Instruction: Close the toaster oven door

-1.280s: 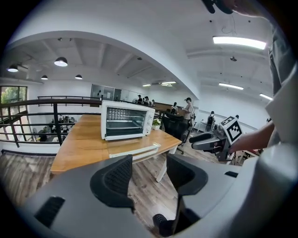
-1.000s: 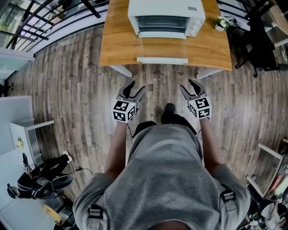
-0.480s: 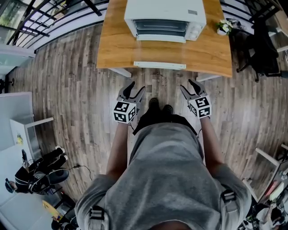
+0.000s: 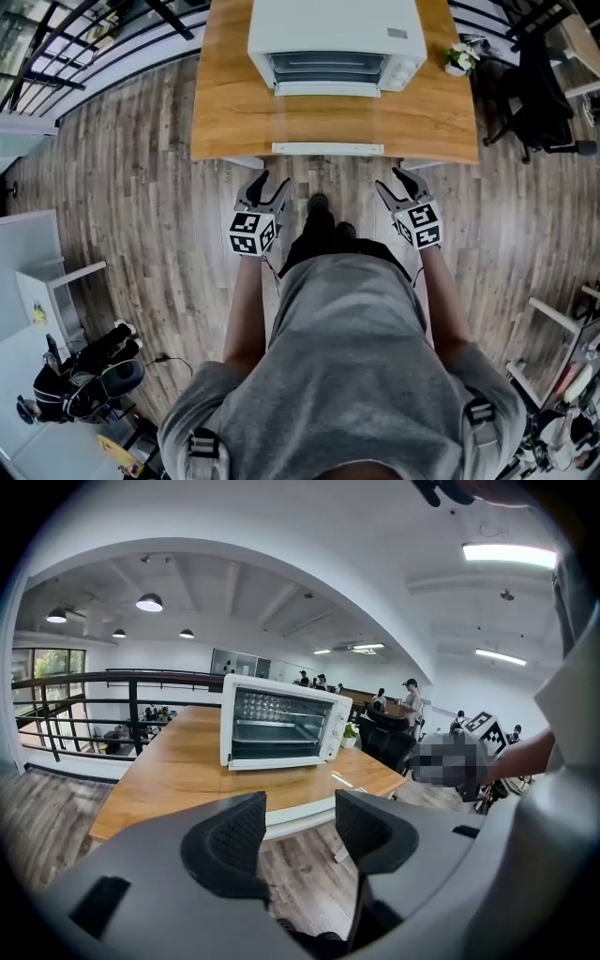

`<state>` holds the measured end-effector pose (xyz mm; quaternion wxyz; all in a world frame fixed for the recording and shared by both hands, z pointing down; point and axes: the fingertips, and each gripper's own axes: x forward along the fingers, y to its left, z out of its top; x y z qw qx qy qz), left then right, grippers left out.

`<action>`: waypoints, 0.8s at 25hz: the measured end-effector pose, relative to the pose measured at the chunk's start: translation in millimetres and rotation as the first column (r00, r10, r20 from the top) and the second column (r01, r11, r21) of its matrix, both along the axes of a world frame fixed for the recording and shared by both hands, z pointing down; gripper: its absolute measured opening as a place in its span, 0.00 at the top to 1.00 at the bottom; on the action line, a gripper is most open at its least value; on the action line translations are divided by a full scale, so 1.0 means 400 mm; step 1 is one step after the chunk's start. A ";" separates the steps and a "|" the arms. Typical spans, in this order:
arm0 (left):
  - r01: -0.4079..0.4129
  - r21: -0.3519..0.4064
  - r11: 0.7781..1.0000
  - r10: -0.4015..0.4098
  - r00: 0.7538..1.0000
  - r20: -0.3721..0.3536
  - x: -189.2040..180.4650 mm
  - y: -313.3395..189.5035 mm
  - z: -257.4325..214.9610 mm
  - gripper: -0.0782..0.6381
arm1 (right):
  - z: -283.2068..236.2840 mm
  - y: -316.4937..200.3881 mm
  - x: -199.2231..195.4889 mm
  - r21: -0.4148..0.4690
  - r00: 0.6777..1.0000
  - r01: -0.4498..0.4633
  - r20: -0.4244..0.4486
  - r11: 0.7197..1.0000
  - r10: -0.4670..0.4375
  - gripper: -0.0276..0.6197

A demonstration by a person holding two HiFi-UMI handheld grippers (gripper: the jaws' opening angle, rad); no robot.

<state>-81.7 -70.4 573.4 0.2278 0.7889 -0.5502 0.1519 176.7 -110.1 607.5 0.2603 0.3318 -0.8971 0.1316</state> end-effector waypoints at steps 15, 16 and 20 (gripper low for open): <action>-0.186 -0.069 0.980 0.185 0.982 -0.019 -0.098 -0.148 0.117 0.55 | 0.034 -0.122 -0.074 -0.009 0.988 -0.114 -0.102 0.993 0.113 0.62; -0.199 -0.077 0.977 0.198 0.980 -0.018 -0.098 -0.153 0.126 0.55 | 0.039 -0.124 -0.073 -0.012 0.986 -0.127 -0.105 0.992 0.126 0.62; -0.230 -0.097 0.968 0.230 0.973 -0.019 -0.094 -0.174 0.148 0.55 | 0.061 -0.126 -0.065 -0.040 0.981 -0.165 -0.113 0.986 0.159 0.62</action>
